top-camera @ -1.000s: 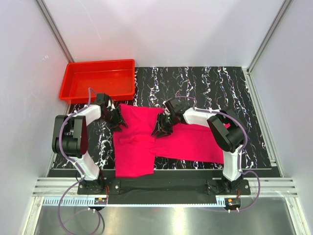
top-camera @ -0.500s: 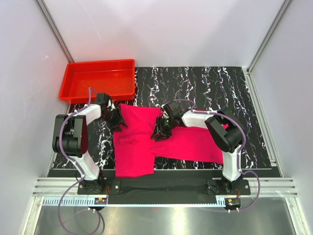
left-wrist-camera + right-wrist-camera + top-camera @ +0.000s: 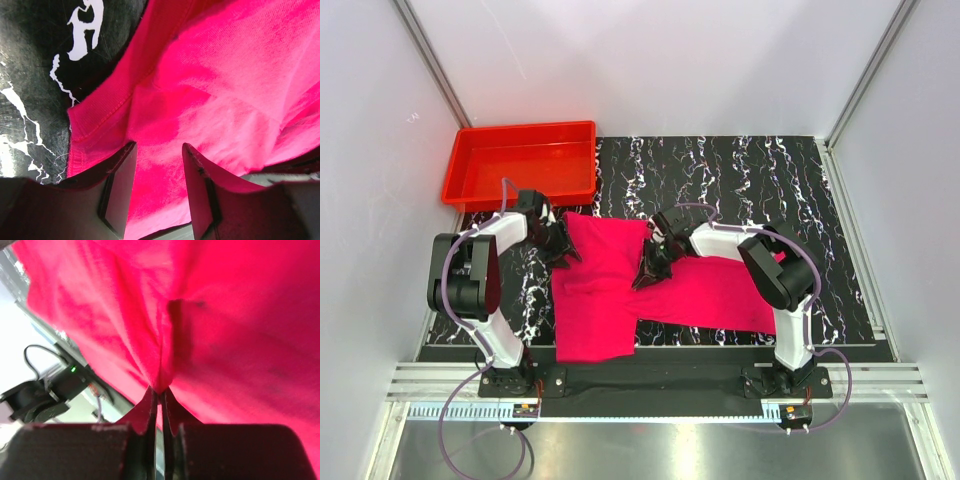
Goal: Fold and stack the t-shirts
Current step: Fold the tshirt
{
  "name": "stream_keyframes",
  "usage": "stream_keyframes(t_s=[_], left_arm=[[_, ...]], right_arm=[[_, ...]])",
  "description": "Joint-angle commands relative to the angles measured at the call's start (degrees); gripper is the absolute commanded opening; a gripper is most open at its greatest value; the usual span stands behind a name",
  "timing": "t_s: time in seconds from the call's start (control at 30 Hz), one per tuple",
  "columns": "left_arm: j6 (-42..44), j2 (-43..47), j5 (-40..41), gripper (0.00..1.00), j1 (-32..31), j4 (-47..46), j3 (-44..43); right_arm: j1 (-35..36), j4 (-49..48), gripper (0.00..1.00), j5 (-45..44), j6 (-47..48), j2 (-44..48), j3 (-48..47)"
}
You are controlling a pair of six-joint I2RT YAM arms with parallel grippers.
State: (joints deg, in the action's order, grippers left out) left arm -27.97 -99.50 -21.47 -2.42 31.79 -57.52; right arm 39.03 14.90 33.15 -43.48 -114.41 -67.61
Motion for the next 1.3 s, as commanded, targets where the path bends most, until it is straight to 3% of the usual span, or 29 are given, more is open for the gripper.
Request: stream_keyframes(t_s=[0.0, 0.2, 0.47, 0.7, 0.9, 1.03, 1.17, 1.27], left_arm=[[2.1, -1.7, 4.3, 0.48, 0.0, -1.3, -1.5], [2.9, -1.9, 5.6, 0.48, 0.0, -0.8, -2.0], [3.4, -2.4, 5.9, 0.48, 0.0, -0.5, -2.3], [3.9, -2.3, 6.4, 0.48, 0.0, -0.2, -2.7], [4.6, -1.7, 7.3, 0.48, 0.0, 0.6, -2.9], [5.0, -1.7, 7.4, 0.48, 0.0, 1.0, -3.4], [5.2, -1.5, 7.5, 0.48, 0.0, 1.3, -4.4], [4.2, 1.7, 8.5, 0.56, 0.0, 2.1, -4.8]], right_arm=[[0.7, 7.6, 0.02, 4.8, 1.0, 3.3, -5.6], [0.6, 10.4, 0.00, 15.5, -2.5, 3.0, -8.2], [0.4, -0.6, 0.00, 23.8, -13.1, 1.7, -11.0], [-0.8, -0.1, 0.00, 23.4, -14.2, 0.2, -11.6], [-4.0, 0.7, 0.00, 22.8, -11.9, 0.8, -6.7], [-5.4, -4.6, 0.00, 24.8, -15.0, 0.2, -3.1], [-5.5, -5.0, 0.00, 25.0, -16.5, -1.5, -6.4], [-5.5, -1.5, 0.00, 24.4, -14.0, -3.1, -10.3]])
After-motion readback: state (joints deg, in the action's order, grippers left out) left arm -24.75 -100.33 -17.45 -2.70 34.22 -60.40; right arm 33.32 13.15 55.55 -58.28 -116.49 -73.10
